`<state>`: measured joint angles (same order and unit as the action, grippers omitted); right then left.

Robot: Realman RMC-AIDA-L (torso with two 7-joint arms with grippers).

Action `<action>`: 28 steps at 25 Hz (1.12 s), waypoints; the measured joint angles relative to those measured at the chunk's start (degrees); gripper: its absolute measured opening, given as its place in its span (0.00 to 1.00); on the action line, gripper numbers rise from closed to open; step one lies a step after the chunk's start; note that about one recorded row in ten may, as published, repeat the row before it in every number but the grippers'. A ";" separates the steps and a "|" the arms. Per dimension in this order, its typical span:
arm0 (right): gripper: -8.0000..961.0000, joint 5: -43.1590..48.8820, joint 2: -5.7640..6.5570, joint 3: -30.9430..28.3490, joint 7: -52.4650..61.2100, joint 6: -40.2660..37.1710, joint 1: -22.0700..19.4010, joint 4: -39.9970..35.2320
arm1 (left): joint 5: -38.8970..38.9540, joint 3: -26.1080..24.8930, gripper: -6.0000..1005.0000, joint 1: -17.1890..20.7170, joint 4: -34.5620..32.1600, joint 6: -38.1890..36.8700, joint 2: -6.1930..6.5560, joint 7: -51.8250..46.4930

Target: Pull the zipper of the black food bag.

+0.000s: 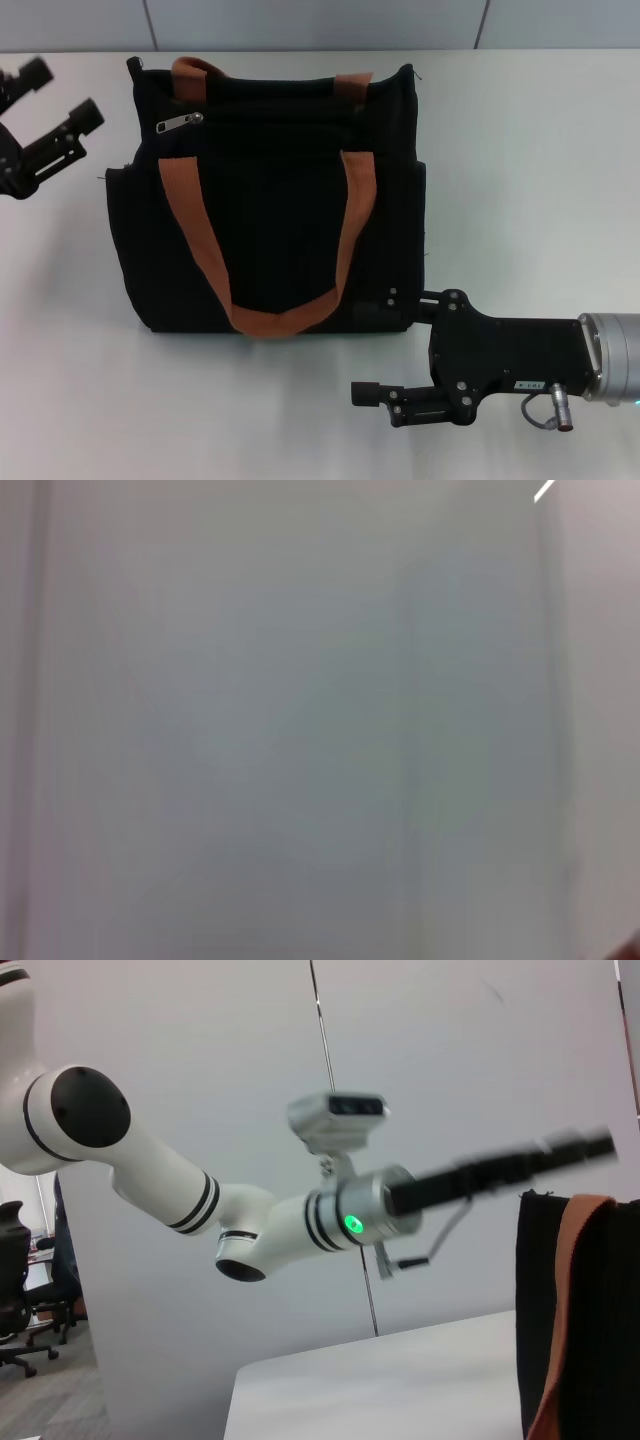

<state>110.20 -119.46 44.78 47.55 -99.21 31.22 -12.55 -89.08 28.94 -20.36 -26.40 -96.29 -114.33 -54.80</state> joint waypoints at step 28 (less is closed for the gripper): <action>0.80 -2.22 -0.06 -0.06 0.26 -0.42 0.48 0.11 | -8.03 -2.86 0.47 -4.08 -1.13 11.25 -2.85 5.77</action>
<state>107.99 -119.52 44.72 47.81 -99.63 31.70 -12.44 -97.11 26.08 -24.44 -27.53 -85.04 -117.17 -49.03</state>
